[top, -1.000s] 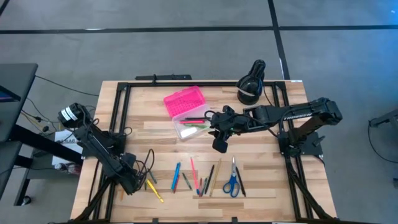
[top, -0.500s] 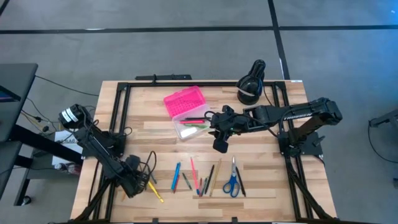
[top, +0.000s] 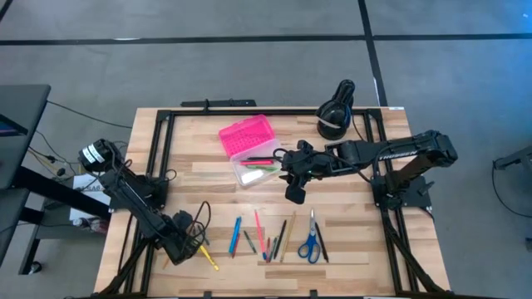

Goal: Pick & place school supplies into a supply box
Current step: Put the orange pencil into the pink supply box

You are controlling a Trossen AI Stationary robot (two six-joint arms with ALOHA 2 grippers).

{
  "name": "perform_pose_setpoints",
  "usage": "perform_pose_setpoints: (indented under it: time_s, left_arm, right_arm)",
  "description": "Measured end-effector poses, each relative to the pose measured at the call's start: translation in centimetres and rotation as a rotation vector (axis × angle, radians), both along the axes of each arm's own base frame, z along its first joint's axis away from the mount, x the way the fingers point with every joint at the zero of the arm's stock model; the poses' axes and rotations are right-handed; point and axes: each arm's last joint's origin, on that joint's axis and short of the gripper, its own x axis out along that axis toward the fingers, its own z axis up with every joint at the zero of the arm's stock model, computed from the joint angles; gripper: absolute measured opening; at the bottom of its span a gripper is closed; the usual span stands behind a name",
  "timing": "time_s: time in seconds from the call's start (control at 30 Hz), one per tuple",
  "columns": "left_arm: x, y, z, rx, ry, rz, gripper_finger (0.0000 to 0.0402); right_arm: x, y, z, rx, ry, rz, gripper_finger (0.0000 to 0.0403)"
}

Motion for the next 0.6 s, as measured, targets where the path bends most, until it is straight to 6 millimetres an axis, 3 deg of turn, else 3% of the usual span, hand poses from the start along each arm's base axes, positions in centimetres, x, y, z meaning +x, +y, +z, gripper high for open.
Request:
perform_pose_setpoints:
  time_s: [0.6]
  left_arm:
    - [-1.00, -0.67, -0.30, -0.019, -0.012, -0.009, 0.0139]
  right_arm:
    - [0.00, 0.02, -0.01, 0.009, 0.000, 0.000, 0.0107]
